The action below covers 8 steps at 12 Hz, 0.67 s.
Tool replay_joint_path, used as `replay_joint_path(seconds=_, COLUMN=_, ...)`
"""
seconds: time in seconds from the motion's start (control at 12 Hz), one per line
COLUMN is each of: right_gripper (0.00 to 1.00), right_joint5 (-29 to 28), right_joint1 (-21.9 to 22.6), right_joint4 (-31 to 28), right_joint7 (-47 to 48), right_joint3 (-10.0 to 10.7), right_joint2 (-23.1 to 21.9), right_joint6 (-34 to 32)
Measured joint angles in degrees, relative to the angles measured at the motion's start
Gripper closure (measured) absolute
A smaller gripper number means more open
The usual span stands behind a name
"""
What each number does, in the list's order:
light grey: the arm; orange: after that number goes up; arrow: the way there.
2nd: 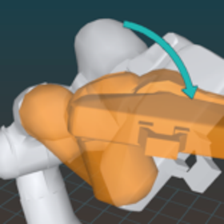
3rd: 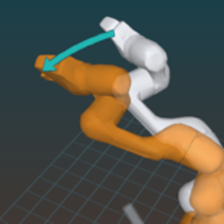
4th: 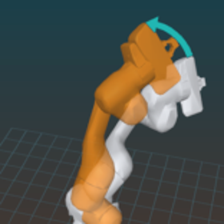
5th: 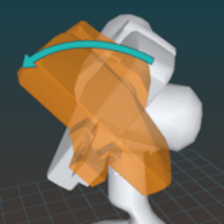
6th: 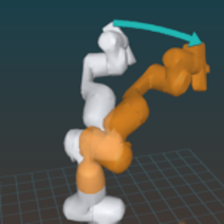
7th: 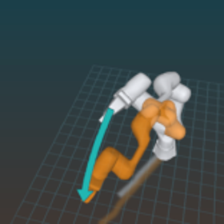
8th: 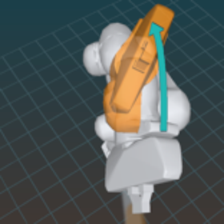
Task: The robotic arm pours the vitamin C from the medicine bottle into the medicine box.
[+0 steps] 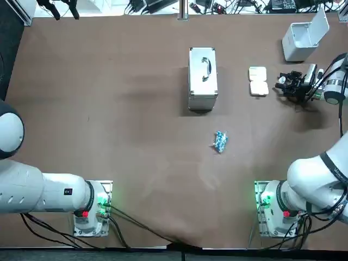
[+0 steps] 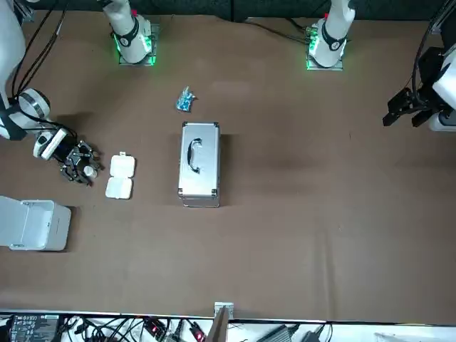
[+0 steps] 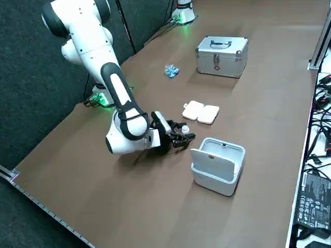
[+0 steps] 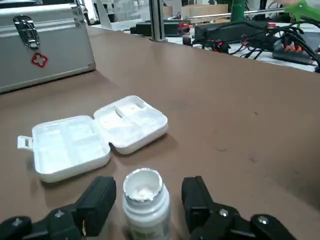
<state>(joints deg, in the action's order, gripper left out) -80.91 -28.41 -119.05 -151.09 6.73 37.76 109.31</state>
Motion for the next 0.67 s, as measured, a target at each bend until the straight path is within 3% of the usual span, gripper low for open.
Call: replay_joint_path(seconds=0.67, right_gripper=0.19, right_joint5=-0.3, right_joint1=-0.5, right_joint4=0.4, right_joint7=-2.2, right_joint3=0.1, right_joint2=0.9, right_joint6=-2.8)
